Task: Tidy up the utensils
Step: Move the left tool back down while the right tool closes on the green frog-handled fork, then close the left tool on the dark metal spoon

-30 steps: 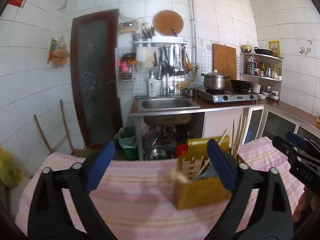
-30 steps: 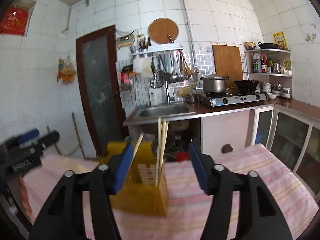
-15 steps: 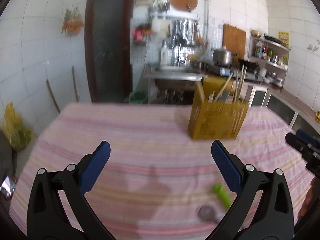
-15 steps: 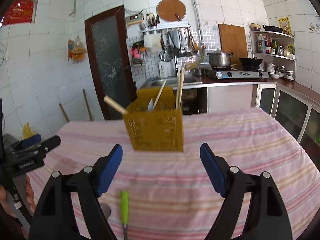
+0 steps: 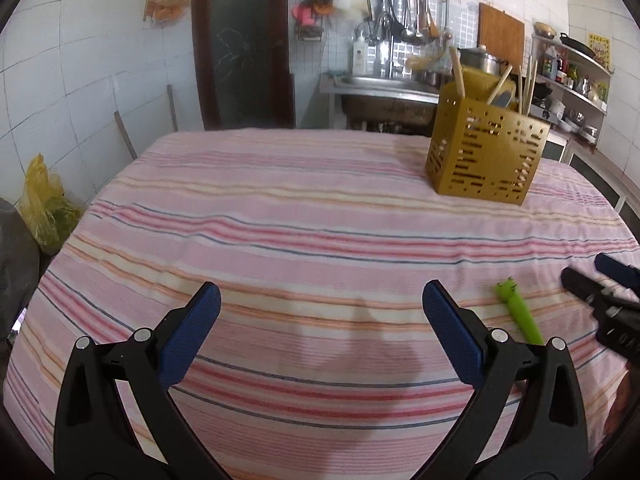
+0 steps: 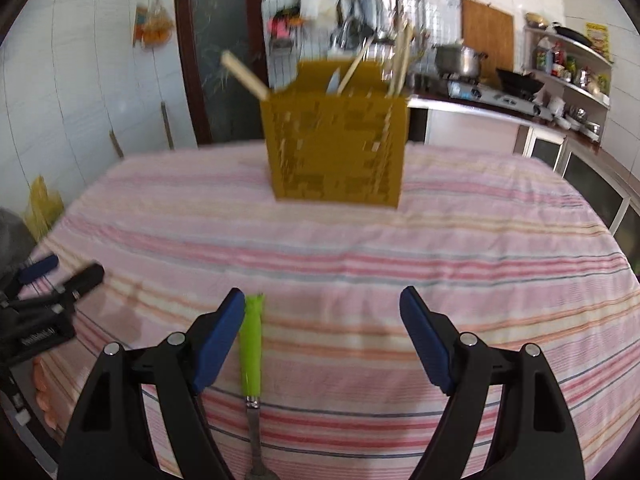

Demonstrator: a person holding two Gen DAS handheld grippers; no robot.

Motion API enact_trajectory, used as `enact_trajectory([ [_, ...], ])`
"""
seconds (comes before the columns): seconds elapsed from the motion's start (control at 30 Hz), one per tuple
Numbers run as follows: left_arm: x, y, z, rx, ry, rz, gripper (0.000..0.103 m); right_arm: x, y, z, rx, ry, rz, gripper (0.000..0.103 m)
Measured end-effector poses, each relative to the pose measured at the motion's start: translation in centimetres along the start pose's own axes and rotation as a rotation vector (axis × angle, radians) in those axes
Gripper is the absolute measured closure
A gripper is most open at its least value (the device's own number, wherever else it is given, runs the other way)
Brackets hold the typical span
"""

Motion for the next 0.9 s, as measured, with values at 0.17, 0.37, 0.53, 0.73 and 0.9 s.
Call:
enact_trajectory([
  [0.17, 1.5, -1.3, 0.3, 0.015, -0.008, -0.069, 0.005, 1.9, -1.1, -1.5, -0.043, 0.015, -0.091, 0.026],
  [0.37, 1.9, -1.2, 0.2, -0.009, -0.005, -0.090, 0.005, 3.2, -1.6, -3.4, -0.097, 0.026, -0.159, 0.052],
  [0.53, 1.6, -1.1, 0.8, -0.010, 0.001, -0.098, 0.005, 3.5, -1.3, -3.7, -0.100, 0.035, -0.153, 0.085],
  [0.73, 1.0, -1.4, 2.8, -0.021, -0.044, -0.134, 0.005, 2.6, -1.4, -1.3, -0.048, 0.054, -0.153, 0.086],
  [0.9, 0.8, -2.3, 5.7, -0.017, -0.072, -0.177, 0.005, 1.8, -2.1, 3.1, 0.006, 0.007, -0.157, 0.086],
])
Point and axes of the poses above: each gripper's, at about its wrist camera, not at the fingertips, and x roughly the way its jaws point, z to its right, y to its top, the point moved 7 cm from there along x, roughly the way its jaws point, and after that the axes turned 8 degrees about -z, right-handed, at the moved point
